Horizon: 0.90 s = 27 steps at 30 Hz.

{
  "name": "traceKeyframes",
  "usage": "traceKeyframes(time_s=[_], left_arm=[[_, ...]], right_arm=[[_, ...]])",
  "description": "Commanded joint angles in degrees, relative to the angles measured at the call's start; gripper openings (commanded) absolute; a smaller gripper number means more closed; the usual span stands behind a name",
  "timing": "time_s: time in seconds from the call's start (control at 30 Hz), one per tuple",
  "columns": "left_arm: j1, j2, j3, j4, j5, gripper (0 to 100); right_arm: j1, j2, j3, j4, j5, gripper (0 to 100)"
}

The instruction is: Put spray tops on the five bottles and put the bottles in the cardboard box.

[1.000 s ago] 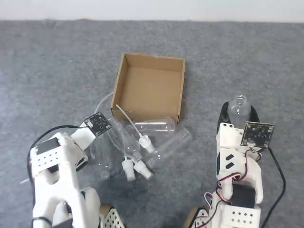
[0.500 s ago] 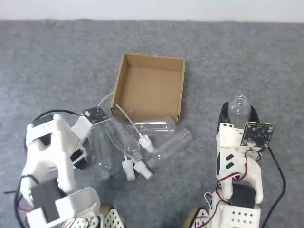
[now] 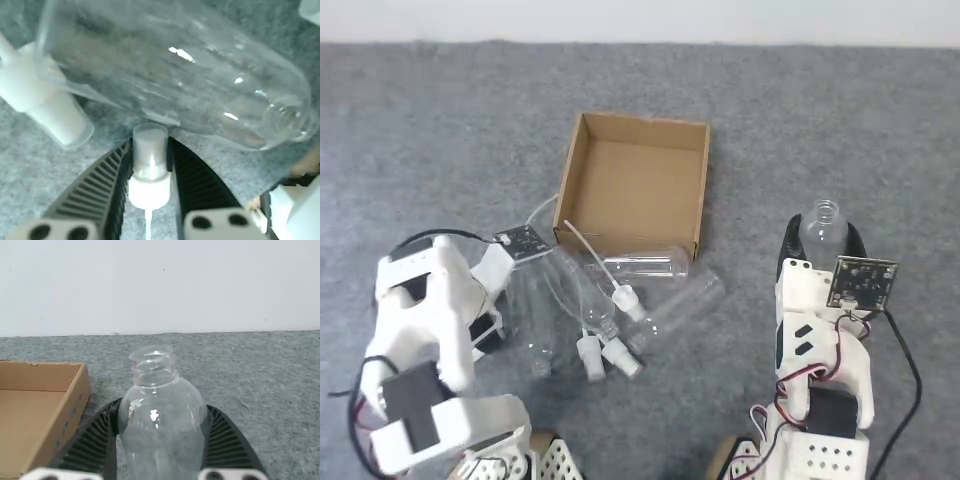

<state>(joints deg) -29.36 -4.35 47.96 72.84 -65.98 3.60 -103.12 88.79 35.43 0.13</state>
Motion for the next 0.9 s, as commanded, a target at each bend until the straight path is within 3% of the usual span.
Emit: traceKeyframes(time_s=[0.0, 0.2, 0.87], left_arm=[[-0.1, -1.8, -3.1, 4.1, 2.4, 1], [2.1, -10.5, -5.5, 13.3, 6.2, 1], [2.5, -39.9, -5.8, 13.9, 37.4, 1]], right_arm=[[-0.5, -0.9, -1.1, -1.5, 0.7, 8.3], [-1.9, -0.9, -1.1, -1.5, 0.8, 8.3], [-9.1, -0.9, -0.1, -1.4, 3.5, 8.3]])
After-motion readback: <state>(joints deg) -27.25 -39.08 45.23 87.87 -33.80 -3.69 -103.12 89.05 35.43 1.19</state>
